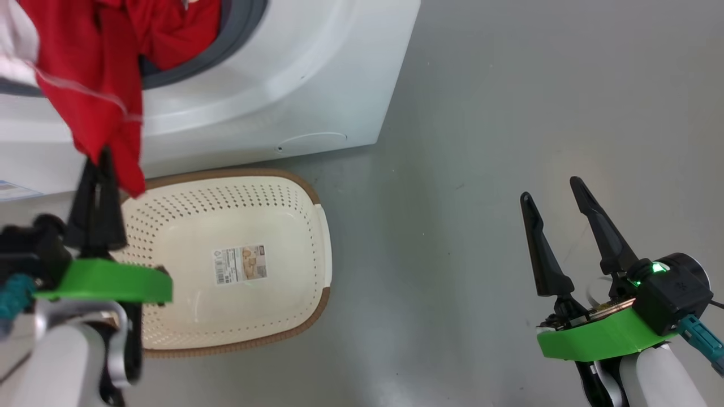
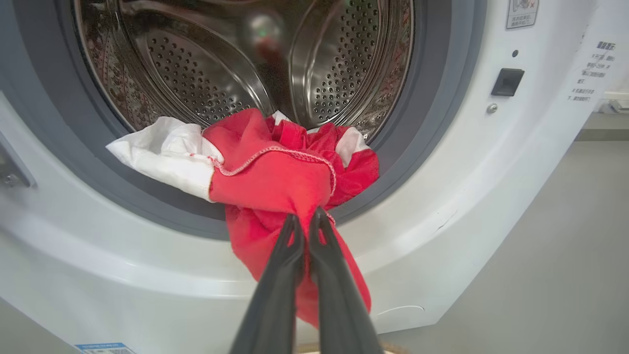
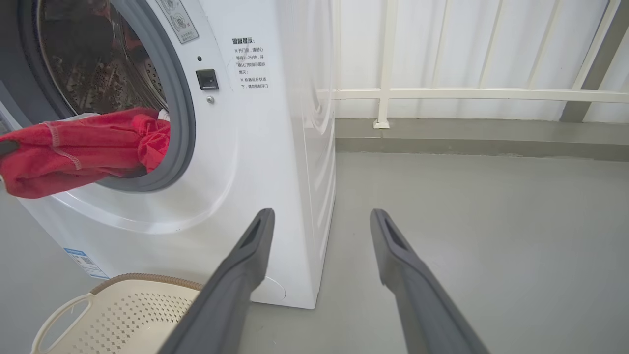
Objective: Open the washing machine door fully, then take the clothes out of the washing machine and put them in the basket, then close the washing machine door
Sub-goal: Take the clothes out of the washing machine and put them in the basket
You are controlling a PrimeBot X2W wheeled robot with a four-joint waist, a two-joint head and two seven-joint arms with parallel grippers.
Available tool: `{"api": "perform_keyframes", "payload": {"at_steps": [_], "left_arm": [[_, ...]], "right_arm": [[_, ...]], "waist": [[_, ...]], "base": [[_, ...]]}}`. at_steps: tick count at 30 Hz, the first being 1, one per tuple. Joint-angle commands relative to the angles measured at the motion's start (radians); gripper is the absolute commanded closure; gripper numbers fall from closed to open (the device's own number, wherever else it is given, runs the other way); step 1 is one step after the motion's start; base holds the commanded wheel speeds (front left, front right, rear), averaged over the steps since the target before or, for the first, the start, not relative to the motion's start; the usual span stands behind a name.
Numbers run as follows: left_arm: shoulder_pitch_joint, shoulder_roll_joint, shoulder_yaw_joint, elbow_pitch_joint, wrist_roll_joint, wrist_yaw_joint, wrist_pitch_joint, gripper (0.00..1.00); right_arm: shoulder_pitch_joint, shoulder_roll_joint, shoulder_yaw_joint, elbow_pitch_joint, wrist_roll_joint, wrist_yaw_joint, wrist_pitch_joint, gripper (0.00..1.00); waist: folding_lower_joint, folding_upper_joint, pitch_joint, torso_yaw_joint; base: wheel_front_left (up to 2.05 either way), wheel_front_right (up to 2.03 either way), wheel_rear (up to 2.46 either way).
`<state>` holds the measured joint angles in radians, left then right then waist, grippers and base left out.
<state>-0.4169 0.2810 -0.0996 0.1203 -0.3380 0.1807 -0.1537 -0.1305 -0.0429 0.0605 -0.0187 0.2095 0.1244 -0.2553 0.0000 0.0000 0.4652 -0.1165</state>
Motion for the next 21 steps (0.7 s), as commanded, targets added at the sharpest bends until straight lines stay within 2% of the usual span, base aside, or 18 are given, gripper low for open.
{"api": "perform_keyframes", "payload": {"at_steps": [1, 10, 21], "left_arm": [[0.033, 0.018, 0.022, -0.056, -0.009, 0.014, 0.01, 1.0], [0.128, -0.033, -0.029, -0.14, -0.018, 0.037, 0.044, 1.0], [0.208, -0.067, -0.056, -0.086, -0.051, 0.031, 0.033, 1.0]], "right_arm": [[0.005, -0.007, 0.022, -0.025, 0.006, 0.006, -0.006, 0.0], [0.005, -0.007, 0.012, -0.032, 0.007, 0.006, -0.006, 0.0], [0.022, -0.007, -0.002, -0.028, 0.006, 0.006, -0.006, 0.0]], "waist": [[0.0, 0.0, -0.014, 0.004], [0.0, 0.0, -0.033, 0.03], [0.0, 0.0, -0.096, 0.034]], "base": [[0.0, 0.0, 0.0], [0.0, 0.0, 0.0], [0.0, 0.0, 0.0]]}}
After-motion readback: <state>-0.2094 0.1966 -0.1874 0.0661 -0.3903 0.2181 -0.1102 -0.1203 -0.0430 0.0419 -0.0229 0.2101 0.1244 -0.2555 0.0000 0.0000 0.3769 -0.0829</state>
